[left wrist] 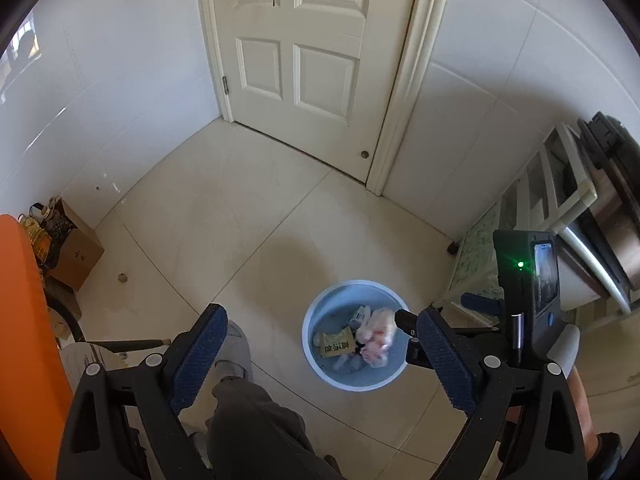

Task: Collect trash
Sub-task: 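Carry the yellow bag and white bag to the blue bin and release both, then return both tools to the orange table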

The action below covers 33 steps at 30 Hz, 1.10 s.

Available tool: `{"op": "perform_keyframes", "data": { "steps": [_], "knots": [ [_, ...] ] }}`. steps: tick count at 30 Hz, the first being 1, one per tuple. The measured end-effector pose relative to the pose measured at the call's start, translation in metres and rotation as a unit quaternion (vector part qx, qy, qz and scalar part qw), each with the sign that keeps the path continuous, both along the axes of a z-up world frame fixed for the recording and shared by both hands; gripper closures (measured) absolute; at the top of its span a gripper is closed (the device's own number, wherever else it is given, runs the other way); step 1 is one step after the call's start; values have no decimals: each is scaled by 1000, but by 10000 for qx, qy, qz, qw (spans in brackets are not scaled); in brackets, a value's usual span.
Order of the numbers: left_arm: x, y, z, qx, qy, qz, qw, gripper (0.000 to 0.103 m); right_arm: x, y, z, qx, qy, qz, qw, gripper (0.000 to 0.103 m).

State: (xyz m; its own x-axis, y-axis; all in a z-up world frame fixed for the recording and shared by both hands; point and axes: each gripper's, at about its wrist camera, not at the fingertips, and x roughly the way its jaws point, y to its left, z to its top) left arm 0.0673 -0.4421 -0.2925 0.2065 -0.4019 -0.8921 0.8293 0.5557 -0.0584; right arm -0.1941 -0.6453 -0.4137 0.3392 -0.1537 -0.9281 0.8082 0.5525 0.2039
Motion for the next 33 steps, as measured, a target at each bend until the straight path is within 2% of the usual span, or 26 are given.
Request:
{"op": "perform_keyframes", "data": {
  "steps": [1,4,5,7,11,17,25,33],
  "knots": [
    [3,-12,1,1,23,25,10000,10,0,-2,-1,-14,17,-28,10000,0],
    [-1,-13,7,-84,67,98,9999,10,-2,-3,5,-86,-1,-105,9999,0],
    [11,-16,11,-120,62,110,9998,10,-4,-2,10,-120,0,-145,9998,0],
    [17,0,21,-219,38,136,9997,10,-7,-1,18,-189,-41,-199,9996,0],
    [9,30,47,-555,-57,212,9982,10,-13,11,53,-403,-296,-288,9983,0],
    [-11,85,95,-1144,-357,410,9919,9,-7,42,123,-834,-769,-190,9934,0],
    [-26,186,144,-1704,-851,1075,9758,5,40,106,200,-1301,-1309,501,9815,0],
    [-43,281,168,-1916,-1264,1845,9557,4,100,177,245,-1561,-1594,1337,9656,0]
  ]
}}
